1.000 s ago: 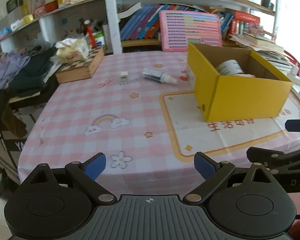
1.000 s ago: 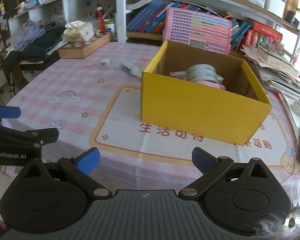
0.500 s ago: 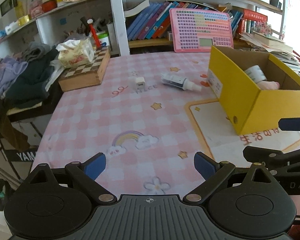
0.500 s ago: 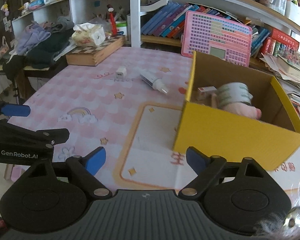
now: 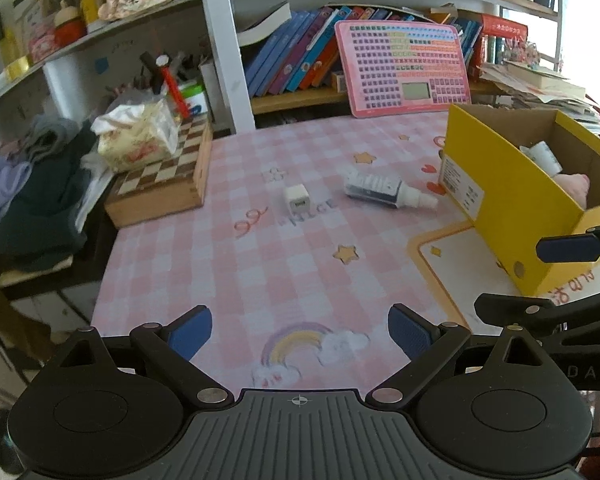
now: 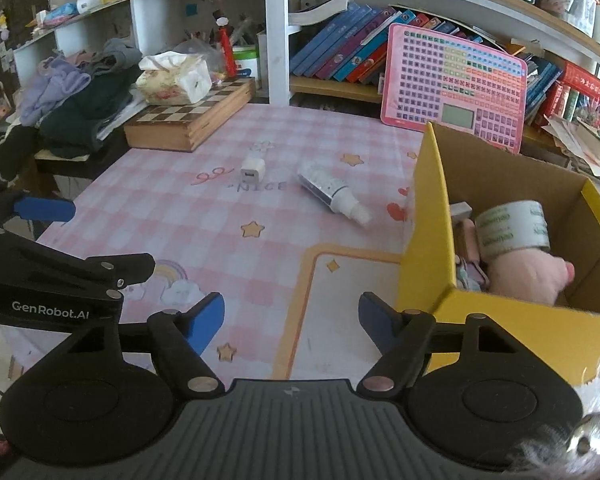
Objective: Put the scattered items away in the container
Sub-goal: 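Withdraw both open tools up and away from the yellow box, then move both tools toward the white charger plug and white spray bottle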
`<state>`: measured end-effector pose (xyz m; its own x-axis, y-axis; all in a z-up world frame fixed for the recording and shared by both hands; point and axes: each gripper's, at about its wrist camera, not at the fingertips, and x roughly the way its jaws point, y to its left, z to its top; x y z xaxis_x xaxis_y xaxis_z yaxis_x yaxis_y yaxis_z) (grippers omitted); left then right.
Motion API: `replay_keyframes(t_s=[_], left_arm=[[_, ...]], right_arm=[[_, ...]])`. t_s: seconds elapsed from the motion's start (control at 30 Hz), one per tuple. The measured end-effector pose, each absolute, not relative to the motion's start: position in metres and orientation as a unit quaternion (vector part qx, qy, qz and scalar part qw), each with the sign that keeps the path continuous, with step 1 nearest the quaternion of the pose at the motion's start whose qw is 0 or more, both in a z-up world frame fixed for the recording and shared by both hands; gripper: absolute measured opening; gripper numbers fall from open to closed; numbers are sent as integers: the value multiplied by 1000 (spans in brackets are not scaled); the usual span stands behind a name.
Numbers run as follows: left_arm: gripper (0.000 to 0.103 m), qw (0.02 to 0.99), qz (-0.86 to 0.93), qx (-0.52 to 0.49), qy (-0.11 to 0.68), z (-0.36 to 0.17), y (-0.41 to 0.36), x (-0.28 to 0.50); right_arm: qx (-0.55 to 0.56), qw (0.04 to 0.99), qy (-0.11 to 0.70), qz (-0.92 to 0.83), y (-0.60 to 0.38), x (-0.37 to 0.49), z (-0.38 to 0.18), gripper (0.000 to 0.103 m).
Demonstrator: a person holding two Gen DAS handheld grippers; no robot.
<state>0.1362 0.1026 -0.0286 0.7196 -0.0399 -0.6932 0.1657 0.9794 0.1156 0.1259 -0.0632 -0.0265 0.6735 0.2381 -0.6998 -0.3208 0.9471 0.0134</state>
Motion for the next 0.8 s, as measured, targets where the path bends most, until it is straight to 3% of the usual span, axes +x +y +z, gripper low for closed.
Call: replay_keyframes(t_s=[0.8], left_arm=[[96, 928, -96, 96, 347, -65, 133, 258]], right_arm=[[-52, 922, 377, 77, -28, 243, -46, 70]])
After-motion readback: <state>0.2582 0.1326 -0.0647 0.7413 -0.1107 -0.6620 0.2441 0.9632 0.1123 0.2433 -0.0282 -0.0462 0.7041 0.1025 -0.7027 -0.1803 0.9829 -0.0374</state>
